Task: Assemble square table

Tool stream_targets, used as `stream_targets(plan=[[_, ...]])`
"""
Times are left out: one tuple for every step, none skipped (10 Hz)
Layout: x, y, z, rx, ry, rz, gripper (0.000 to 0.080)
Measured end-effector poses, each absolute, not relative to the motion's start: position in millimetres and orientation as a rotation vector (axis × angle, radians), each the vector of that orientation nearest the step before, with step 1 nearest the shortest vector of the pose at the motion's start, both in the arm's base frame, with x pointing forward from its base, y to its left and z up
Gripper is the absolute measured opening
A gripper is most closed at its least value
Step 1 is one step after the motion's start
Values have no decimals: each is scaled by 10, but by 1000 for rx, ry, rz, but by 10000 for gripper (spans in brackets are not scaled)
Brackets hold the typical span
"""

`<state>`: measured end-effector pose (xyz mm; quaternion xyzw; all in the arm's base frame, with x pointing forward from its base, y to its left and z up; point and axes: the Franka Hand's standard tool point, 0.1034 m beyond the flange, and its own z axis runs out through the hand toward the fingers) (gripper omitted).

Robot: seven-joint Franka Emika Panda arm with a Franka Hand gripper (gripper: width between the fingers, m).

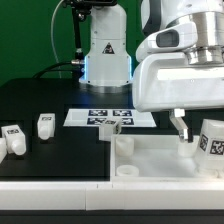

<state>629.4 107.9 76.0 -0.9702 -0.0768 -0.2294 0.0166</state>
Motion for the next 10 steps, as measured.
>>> stream_targets(plan=[[6302, 1085, 763, -3025, -240, -668, 601], [6383, 1089, 855, -3026, -237, -661, 641], [6422, 1088, 897, -3036, -236, -609, 641], [6438, 1091, 925, -3066, -234, -420, 648], [6478, 1111, 950, -3076, -230, -325, 648], [6426, 1124, 908, -3085, -234, -202, 648], [6398, 1121, 886, -3089, -234, -116, 649], [6366, 1098, 849, -3092, -230, -59, 649], [6335, 1062, 813, -3093, -228, -31, 649], [6332, 1057, 809, -3094, -214, -29, 649]])
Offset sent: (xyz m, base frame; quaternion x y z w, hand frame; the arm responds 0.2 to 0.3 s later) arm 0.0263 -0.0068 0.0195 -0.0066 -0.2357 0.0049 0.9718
